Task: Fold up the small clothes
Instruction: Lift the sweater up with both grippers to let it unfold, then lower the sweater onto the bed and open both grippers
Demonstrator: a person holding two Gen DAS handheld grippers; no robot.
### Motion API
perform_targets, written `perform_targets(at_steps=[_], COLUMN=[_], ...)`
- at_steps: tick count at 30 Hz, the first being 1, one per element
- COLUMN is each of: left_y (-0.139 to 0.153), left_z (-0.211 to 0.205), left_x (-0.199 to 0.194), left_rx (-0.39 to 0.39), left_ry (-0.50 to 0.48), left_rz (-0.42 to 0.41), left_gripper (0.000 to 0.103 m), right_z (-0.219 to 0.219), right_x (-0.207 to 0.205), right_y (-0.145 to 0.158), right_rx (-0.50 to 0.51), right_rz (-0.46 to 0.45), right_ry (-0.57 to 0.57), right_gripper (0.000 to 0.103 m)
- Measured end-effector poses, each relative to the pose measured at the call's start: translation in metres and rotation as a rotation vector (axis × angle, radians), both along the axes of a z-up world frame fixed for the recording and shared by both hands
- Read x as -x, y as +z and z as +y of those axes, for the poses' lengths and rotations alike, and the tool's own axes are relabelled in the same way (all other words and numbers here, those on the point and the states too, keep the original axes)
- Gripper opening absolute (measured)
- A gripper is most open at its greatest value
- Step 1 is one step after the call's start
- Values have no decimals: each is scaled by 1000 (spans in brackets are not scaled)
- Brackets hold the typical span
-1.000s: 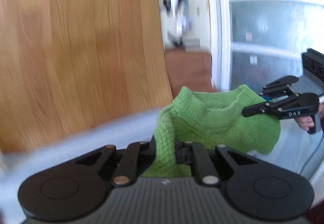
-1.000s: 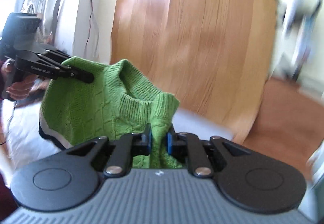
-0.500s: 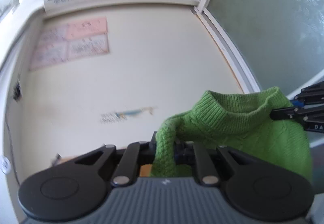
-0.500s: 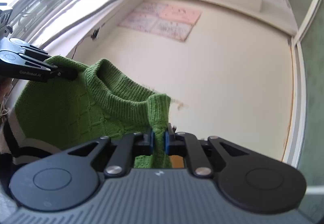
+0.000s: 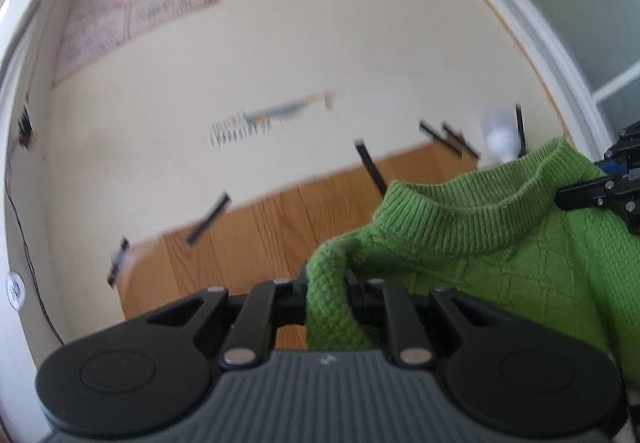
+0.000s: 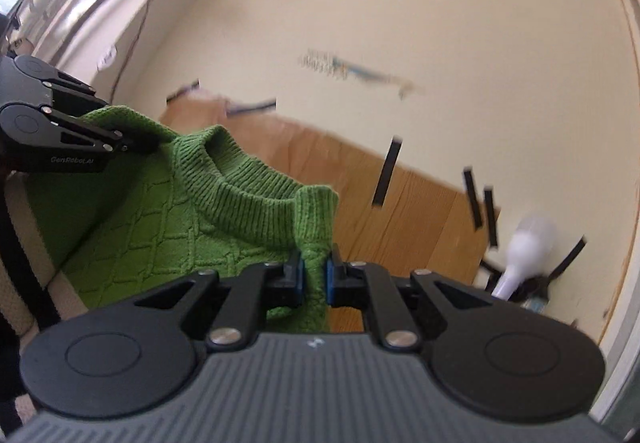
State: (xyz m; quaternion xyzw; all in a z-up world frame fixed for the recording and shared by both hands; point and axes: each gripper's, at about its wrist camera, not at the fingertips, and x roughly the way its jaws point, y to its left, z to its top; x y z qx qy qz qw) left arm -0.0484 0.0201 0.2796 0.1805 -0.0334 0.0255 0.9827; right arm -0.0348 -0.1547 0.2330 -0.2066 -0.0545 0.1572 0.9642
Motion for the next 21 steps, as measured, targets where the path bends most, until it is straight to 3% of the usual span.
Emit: perform_targets(at_steps=[2,4,6,8,9,11,15,19,21], left_y=[-44,-98,-159,-205,-222,-244,-256,-258,-255], left_z=[-2,0,6,20,30,43,64,83,90], left_x=[-58,-120,-172,-193,-193,-177,-136,-99,-80], left_rx=[-1,33,70,184,266,338,352,387,397], left_ry=[44,106,200,241,212,162,89,14,-18], left_rz=[123,279,461,628,682,718,710,743,757], left_gripper=[17,28,28,25,25,27,33,44,44], right_z=[5,12,16,1,-11,-39,-81,-86,-74], right_x=[-59,-121,-158,-168,-164,-149,-124,-99,-90], right_y=[-46,-99,-155,-191,-200,-213,-226,-243,-245], right_rx=[-21,-19,22,9,-30,-121,-325,-419,-428], right_rz=[131,293,391,513,561,660,900,1002,978], right_ry=[-32,-71,-175,-180,-152,-112,-9,23,30], right_gripper=[17,30,35,35,35,36,37,37,39])
